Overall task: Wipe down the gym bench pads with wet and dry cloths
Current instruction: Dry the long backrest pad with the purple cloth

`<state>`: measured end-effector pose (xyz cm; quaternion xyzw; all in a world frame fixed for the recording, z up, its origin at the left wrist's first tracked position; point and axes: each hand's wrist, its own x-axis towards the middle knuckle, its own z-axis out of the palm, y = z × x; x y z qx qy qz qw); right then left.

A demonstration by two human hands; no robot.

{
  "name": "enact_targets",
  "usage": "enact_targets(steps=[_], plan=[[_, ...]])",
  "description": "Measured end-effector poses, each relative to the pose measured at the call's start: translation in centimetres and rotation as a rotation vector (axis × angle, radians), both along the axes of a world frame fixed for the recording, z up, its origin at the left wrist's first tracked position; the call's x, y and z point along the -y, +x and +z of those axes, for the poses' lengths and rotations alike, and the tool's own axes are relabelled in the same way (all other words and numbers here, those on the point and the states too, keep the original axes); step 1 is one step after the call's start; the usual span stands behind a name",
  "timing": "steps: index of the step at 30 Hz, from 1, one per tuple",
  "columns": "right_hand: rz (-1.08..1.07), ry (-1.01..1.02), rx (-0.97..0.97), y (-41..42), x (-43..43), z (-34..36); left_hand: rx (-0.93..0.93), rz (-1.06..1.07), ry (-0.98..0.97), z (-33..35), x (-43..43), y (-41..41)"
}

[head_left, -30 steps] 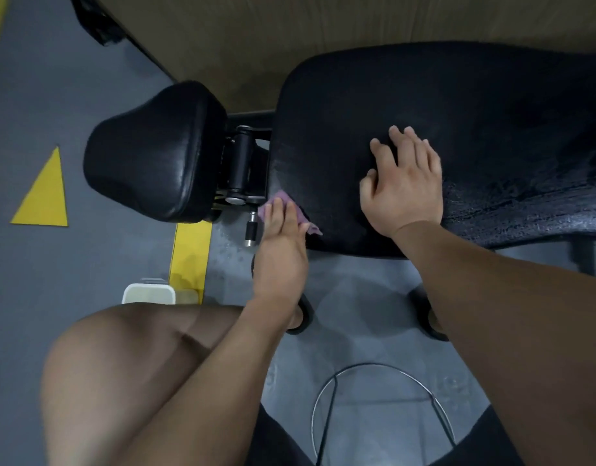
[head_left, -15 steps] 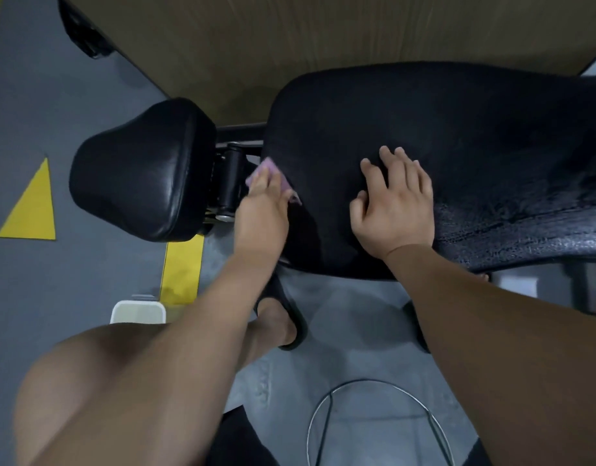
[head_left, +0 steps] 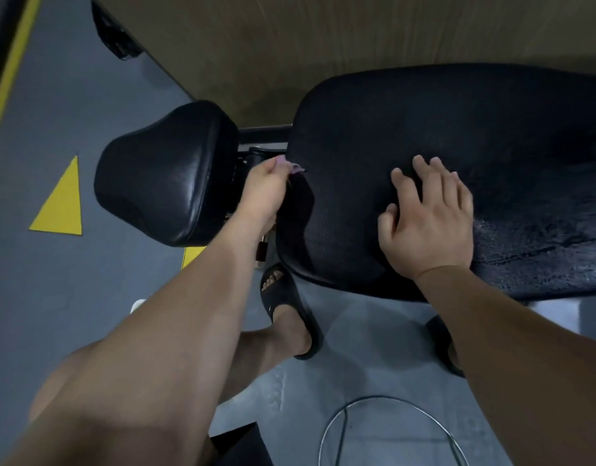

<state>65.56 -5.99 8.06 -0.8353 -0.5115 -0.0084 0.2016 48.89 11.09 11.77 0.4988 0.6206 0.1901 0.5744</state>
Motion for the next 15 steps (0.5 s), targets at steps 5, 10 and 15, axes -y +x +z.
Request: enact_targets(steps=[5,10,15], plan=[[-0.005,0.017,0.002,-0.1,-0.1,0.1,0.025,0.057,0.092,-1.4,0.8,-1.2],[-0.008,0.037,0.021,-0.2,0.0,0.0,0.067,0.025,0.141,-1.2,5.4,-4.1],[-0.011,0.049,0.021,-0.1,0.0,-0.2,-0.022,0.033,0.141,-0.8,5.2,-3.9]])
